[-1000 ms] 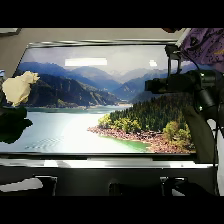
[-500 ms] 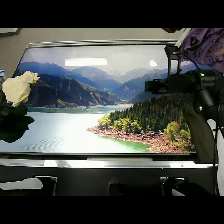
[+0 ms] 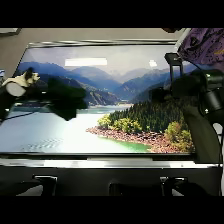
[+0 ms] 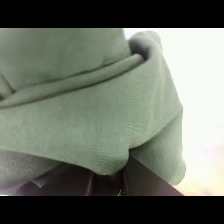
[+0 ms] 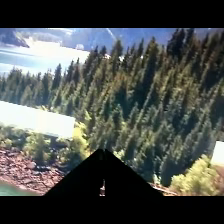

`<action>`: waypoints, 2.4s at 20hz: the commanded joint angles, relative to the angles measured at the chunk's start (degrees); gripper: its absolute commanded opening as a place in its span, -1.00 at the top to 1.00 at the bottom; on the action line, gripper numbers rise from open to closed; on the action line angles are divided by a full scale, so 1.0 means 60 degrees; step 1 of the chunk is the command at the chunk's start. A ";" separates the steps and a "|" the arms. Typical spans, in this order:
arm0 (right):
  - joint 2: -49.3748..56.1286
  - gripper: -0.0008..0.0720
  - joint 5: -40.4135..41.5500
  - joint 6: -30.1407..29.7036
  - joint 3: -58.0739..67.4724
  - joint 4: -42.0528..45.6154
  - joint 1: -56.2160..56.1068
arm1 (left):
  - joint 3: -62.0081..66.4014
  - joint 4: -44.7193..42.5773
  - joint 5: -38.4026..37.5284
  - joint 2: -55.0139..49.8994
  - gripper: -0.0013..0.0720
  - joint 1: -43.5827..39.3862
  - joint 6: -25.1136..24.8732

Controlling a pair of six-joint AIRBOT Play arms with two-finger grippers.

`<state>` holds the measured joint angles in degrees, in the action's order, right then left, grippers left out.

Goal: Fold the clothes and pants, and hang the long-sleeved shirts on hangers.

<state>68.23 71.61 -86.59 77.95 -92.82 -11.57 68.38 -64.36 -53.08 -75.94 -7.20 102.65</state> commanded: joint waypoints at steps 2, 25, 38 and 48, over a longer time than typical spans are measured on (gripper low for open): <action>-0.0339 0.52 0.1184 -0.0619 0.0004 0.1657 -0.0007 | -0.0004 0.0663 0.2080 -0.0860 0.91 -0.4113 0.1552; 0.5133 -0.34 -0.0914 -0.1279 -0.0138 -0.6575 0.2452 | 0.1086 0.0699 -0.1228 -0.0375 -0.51 0.1971 -0.0364; 0.5184 0.89 -0.1348 -0.1180 -0.0127 -0.6087 0.1530 | 0.0605 0.1129 -0.1759 -0.0911 -0.46 0.1741 -0.0433; 0.4619 0.89 -0.0616 -0.1140 -0.0131 -0.5807 0.1530 | -0.0368 0.4980 0.0645 -0.3370 -0.46 -0.0659 -0.2980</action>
<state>96.25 66.70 -93.62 77.12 -127.98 -2.37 66.63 -40.64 -53.67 -92.49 -7.46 88.03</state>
